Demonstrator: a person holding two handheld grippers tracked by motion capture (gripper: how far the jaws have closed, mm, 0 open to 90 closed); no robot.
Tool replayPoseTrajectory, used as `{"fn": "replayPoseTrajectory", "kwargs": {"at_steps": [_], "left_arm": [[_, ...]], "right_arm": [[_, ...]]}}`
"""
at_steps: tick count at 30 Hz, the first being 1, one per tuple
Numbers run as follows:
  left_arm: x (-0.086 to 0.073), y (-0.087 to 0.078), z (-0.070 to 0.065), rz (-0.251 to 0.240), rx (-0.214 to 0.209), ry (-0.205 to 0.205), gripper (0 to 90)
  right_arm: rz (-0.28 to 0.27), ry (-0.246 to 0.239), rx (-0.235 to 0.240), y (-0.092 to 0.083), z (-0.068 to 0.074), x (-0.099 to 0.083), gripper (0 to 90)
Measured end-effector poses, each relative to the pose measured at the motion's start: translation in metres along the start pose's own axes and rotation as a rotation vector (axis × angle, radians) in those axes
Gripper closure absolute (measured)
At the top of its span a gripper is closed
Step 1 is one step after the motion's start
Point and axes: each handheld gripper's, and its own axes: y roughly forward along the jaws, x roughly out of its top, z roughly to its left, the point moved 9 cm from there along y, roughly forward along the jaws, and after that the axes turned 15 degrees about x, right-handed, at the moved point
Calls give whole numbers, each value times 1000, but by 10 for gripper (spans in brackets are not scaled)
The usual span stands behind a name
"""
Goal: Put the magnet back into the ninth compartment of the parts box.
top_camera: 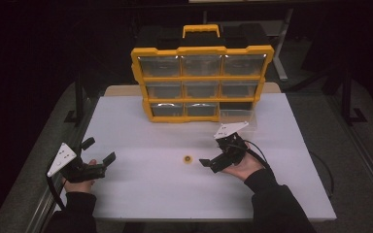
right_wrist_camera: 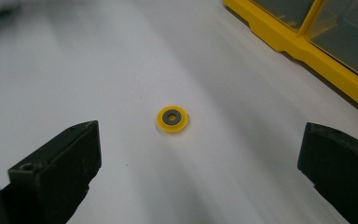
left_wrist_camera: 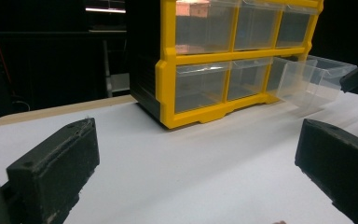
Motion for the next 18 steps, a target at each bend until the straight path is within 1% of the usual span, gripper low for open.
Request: {"fn": "replayPoseTrajectory", "kwargs": {"at_steps": [5, 12, 18], "left_arm": [[0, 0, 0, 0, 0, 0, 0], [0, 0, 0, 0, -1, 0, 0], [0, 0, 0, 1, -1, -2, 0]], "right_arm": [[13, -6, 10, 4, 2, 3, 0], [34, -1, 27, 11, 1, 5, 0], [63, -2, 37, 17, -1, 5, 0]]}}
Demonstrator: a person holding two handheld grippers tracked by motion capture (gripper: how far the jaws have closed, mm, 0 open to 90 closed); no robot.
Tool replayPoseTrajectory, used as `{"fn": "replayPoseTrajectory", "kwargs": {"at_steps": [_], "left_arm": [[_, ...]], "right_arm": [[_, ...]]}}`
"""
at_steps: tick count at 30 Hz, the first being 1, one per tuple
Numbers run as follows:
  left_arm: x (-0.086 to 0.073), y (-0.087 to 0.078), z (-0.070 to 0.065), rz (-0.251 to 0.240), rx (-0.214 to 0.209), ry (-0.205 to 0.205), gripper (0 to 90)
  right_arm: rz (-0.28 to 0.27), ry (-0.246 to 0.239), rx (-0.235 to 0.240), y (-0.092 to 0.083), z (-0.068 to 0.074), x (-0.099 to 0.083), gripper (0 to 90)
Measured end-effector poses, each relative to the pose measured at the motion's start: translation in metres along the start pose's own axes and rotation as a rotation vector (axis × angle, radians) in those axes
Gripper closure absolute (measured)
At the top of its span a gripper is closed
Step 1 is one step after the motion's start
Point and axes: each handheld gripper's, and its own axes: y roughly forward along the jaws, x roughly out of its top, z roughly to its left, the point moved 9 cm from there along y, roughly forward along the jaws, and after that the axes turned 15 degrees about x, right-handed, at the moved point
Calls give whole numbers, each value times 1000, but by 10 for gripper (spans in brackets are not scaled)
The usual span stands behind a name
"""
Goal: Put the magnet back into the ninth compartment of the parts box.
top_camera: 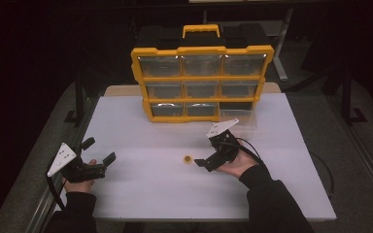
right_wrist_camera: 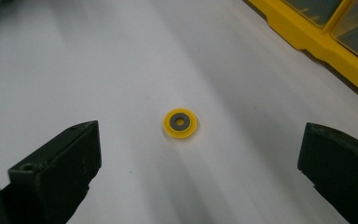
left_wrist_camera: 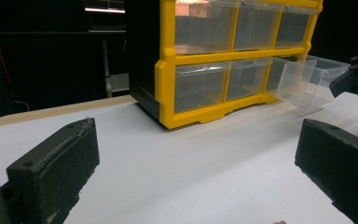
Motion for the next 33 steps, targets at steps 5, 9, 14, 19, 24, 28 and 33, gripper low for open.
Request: {"fn": "replayPoseTrajectory", "kwargs": {"at_steps": [5, 9, 14, 19, 24, 28, 33], "left_arm": [[0, 0, 0, -1, -1, 2, 0], [0, 0, 0, -2, -1, 1, 0], [0, 0, 0, -2, -2, 2, 0], [0, 0, 0, -2, -2, 2, 0], [0, 0, 0, -2, -2, 3, 0], [0, 0, 0, -2, -3, 3, 0], [0, 0, 0, -1, -2, 2, 0]], "right_arm": [[18, -9, 11, 4, 0, 4, 0], [29, -14, 20, 8, 0, 9, 0], [44, -20, 29, 12, 0, 11, 0], [63, -28, 37, 17, 1, 14, 0], [73, -30, 45, 22, 1, 16, 0], [86, -29, 52, 27, 0, 15, 0], [90, -19, 56, 29, -1, 14, 0]]}}
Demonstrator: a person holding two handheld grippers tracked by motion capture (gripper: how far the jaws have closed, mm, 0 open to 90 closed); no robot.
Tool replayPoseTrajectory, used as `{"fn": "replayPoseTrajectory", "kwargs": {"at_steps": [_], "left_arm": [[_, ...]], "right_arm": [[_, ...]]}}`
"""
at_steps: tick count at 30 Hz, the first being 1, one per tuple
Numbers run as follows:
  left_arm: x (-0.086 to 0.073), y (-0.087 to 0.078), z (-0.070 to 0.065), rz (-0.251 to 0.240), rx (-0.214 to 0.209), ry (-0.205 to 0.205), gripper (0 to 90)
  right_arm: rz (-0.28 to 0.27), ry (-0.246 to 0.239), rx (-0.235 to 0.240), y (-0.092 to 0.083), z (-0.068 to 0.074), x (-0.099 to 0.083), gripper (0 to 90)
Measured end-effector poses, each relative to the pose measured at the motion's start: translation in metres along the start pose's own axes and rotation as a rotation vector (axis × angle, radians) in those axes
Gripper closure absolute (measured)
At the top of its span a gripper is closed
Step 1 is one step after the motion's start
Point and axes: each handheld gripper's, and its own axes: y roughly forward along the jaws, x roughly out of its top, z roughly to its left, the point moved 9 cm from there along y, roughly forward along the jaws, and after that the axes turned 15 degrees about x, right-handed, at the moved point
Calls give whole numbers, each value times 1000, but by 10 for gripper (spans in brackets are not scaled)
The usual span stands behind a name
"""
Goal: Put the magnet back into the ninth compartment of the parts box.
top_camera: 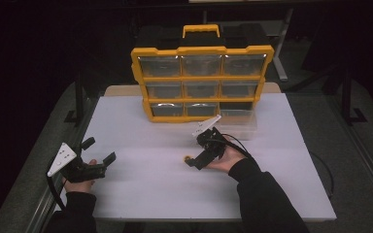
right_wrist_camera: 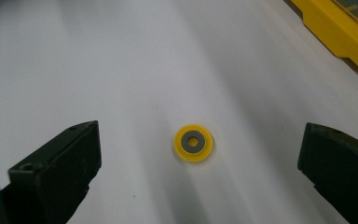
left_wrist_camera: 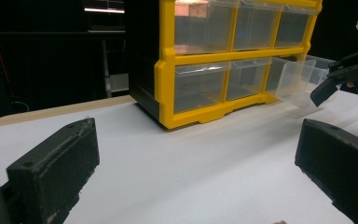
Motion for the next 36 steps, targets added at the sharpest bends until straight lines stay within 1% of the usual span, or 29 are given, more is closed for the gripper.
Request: {"fn": "replayPoseTrajectory", "kwargs": {"at_steps": [13, 15, 18, 25, 27, 34, 36], "left_arm": [[0, 0, 0, -1, 0, -1, 0], [0, 0, 0, -1, -1, -2, 0], [0, 0, 0, -1, -1, -1, 0], [0, 0, 0, -1, -1, -2, 0], [0, 0, 0, -2, -1, -2, 0], [1, -1, 0, -4, -2, -5, 0], [1, -1, 0, -5, -3, -7, 0]], "right_arm": [[17, 10, 7, 10, -5, -3, 0], [23, 6, 5, 12, -5, -3, 0], [33, 7, 16, 15, -7, -5, 0], [49, 5, 12, 22, -8, -7, 2], [48, 1, 16, 23, -8, -7, 18], [59, 29, 42, 30, -9, -9, 77], [60, 30, 47, 32, -10, -9, 97]]}}
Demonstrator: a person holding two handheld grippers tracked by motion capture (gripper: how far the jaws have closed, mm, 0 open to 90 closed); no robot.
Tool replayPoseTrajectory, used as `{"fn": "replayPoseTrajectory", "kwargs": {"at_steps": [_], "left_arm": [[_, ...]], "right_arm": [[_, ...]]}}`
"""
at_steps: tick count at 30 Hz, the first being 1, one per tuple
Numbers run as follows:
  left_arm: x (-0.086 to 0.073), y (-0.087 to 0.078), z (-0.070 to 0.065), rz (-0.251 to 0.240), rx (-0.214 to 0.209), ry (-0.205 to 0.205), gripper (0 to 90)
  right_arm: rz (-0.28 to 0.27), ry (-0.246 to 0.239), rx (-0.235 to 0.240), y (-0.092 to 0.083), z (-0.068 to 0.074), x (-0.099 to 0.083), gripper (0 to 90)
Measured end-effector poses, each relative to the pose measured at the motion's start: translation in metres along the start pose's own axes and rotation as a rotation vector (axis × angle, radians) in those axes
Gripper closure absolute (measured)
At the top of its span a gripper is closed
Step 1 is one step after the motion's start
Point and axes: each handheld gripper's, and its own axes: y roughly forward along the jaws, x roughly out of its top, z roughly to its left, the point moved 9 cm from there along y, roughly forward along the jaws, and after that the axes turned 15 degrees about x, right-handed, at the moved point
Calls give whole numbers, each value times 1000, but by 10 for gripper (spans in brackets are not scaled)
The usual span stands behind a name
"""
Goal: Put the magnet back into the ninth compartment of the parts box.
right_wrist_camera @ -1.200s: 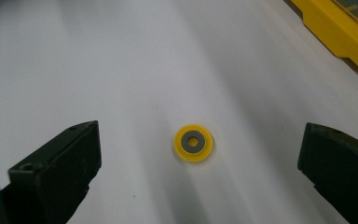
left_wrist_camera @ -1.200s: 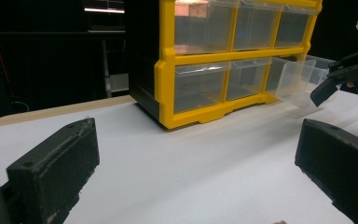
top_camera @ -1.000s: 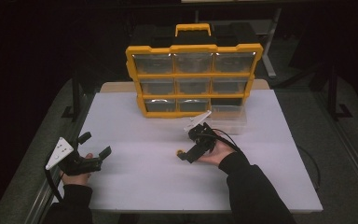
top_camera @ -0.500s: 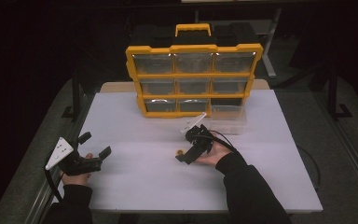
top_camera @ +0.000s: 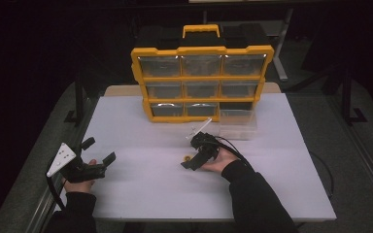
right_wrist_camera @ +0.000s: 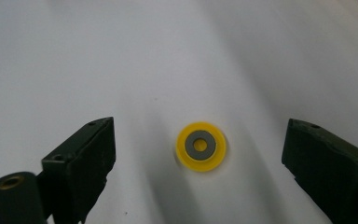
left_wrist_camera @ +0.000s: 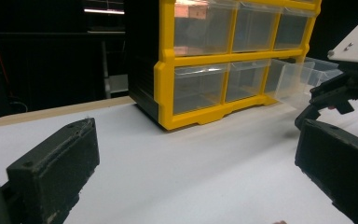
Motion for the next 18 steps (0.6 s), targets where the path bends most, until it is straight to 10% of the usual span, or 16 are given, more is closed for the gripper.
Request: {"fn": "replayPoseTrajectory", "kwargs": {"at_steps": [18], "left_arm": [[-1, 0, 0, 4, -1, -4, 0]], "right_arm": [[-11, 29, 0, 8, -6, -1, 264]]}}
